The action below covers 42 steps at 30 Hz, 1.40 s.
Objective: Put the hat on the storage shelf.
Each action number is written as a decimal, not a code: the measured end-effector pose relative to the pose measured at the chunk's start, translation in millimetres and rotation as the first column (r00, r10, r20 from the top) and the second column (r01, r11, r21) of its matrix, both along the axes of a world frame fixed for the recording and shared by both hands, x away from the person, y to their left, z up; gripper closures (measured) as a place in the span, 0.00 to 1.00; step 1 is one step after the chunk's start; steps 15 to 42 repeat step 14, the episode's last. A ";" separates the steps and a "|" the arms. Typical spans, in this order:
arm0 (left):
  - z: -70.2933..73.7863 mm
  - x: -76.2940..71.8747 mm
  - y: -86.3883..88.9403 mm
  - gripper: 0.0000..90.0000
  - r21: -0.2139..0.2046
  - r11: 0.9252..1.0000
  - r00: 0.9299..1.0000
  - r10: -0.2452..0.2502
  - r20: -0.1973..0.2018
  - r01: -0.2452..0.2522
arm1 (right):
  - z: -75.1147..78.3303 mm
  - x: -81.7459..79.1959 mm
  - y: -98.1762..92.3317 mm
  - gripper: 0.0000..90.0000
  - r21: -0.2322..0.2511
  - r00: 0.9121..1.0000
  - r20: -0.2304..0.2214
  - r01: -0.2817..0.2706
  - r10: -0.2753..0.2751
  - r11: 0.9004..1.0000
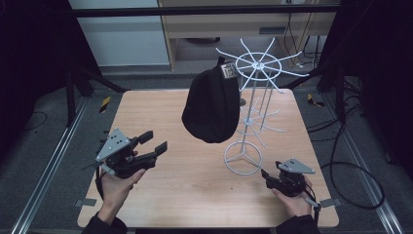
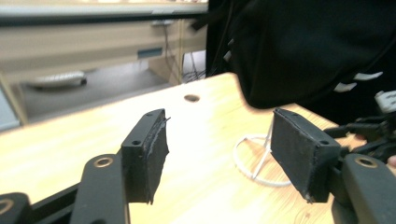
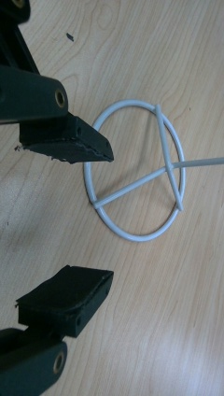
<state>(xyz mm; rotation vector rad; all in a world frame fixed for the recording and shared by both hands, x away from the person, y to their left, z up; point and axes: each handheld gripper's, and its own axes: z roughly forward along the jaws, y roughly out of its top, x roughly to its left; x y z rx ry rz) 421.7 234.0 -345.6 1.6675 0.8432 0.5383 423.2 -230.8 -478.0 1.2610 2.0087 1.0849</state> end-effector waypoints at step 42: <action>-93.2 8.2 52.7 0.31 0.067 0.980 0.964 0.196 -0.182 -0.186 | -1.9 1.1 -4.8 0.27 0.022 0.999 0.004 0.038 -0.038 0.999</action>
